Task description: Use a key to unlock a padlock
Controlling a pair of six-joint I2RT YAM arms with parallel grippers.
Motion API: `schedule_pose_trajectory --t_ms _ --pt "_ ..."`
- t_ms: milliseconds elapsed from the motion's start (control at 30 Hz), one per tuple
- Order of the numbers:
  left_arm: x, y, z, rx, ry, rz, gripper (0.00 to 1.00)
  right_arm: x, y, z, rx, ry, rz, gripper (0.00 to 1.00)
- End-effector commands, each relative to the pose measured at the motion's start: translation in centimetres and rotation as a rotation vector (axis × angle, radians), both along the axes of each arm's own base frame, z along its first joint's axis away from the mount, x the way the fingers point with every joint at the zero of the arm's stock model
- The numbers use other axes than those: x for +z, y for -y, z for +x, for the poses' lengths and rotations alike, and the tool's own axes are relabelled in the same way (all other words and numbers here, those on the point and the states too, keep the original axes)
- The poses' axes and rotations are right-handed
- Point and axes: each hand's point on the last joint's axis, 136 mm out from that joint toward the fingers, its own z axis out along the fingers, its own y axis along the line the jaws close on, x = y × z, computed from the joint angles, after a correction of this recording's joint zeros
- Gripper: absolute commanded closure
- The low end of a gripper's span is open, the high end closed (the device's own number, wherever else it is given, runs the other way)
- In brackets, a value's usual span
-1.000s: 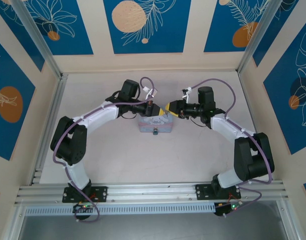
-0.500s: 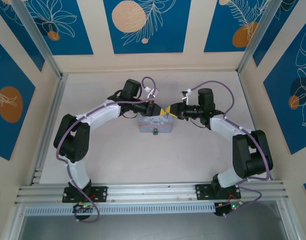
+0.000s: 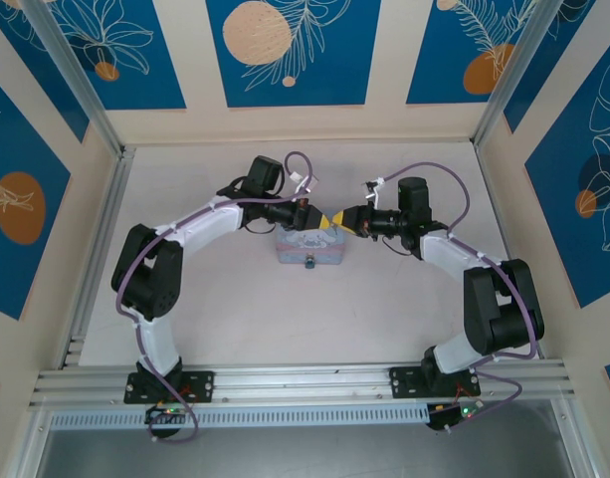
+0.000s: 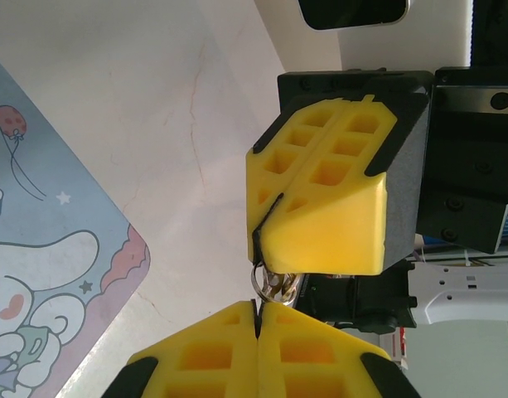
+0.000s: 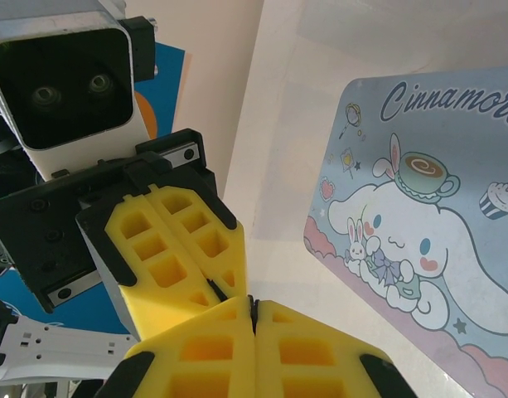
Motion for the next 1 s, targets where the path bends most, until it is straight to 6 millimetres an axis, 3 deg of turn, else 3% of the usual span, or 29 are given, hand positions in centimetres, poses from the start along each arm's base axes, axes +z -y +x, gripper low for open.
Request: schedule_pose_trajectory --t_ms 0,200,267,467,700,833,967 --pt "0.7 0.5 1.2 0.022 0.063 -0.007 0.95 0.1 -1.0 -1.4 0.065 -0.027 0.045 1.00" --pt "2.1 -0.3 2.3 0.113 0.089 -0.024 0.50 -0.4 -0.4 -0.9 -0.020 -0.053 0.038 1.00" --pt "2.5 -0.6 2.7 0.157 0.090 -0.034 0.41 -0.5 -0.3 -0.8 -0.044 -0.063 0.040 1.00" --pt "3.3 -1.6 3.8 0.328 0.040 -0.098 0.35 -0.6 0.0 -0.8 -0.140 -0.085 0.045 1.00" --pt "2.1 -4.7 4.4 0.636 -0.120 -0.159 0.35 -0.6 1.0 0.4 -0.318 -0.107 0.091 1.00" --pt "2.4 -5.7 4.4 0.747 -0.190 -0.202 0.36 0.2 0.8 1.2 -0.375 -0.108 0.143 1.00" --pt "3.0 -5.4 4.4 0.781 -0.223 -0.226 0.40 1.9 -0.5 1.3 -0.359 -0.091 0.186 1.00"
